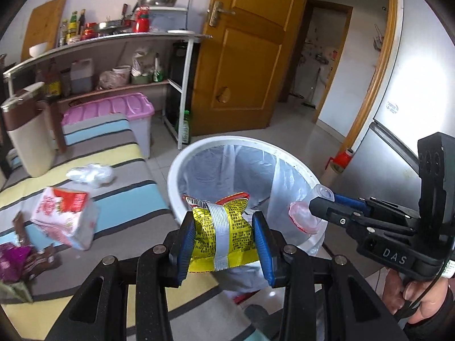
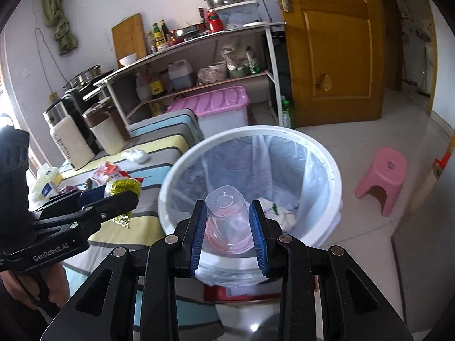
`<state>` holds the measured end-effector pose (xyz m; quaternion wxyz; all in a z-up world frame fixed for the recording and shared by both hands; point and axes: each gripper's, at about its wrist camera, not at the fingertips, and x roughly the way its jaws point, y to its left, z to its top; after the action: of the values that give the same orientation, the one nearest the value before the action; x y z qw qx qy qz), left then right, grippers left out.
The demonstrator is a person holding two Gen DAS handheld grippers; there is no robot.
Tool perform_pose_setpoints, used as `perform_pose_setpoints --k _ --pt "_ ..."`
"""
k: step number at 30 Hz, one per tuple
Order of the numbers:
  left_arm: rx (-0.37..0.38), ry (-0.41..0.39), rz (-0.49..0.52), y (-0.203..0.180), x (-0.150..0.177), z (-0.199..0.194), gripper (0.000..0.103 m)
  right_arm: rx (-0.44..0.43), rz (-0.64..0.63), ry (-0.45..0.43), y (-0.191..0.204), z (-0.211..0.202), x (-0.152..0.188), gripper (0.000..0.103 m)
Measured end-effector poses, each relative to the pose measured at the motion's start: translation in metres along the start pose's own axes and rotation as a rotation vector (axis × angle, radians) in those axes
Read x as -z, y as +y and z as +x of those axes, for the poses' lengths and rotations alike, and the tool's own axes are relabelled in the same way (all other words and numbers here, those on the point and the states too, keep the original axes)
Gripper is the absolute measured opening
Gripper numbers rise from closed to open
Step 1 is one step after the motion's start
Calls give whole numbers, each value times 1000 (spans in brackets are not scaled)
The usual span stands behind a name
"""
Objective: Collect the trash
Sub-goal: 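Carry the wrapper and cup over the bin and open both grippers, then move both open grippers back over the table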
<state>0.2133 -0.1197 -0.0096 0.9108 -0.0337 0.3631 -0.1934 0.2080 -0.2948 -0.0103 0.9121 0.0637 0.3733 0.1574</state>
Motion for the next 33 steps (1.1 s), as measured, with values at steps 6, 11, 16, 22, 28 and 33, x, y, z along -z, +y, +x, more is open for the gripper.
perform_pose_setpoints --k 6,11,16,22,28,33 --pt "23 23 17 -6 -7 23 41 22 15 14 -14 11 0 32" --pt "43 41 27 -10 -11 37 41 35 25 28 -22 18 1 32" --pt "57 56 17 -7 -10 46 41 34 30 41 -25 23 2 33" --pt "66 60 -1 -4 -10 46 44 39 39 42 -28 25 3 33" --pt "77 43 -28 0 -8 35 44 39 33 34 -26 21 4 41" --pt "64 26 -40 3 -3 22 44 35 31 31 -24 18 4 41"
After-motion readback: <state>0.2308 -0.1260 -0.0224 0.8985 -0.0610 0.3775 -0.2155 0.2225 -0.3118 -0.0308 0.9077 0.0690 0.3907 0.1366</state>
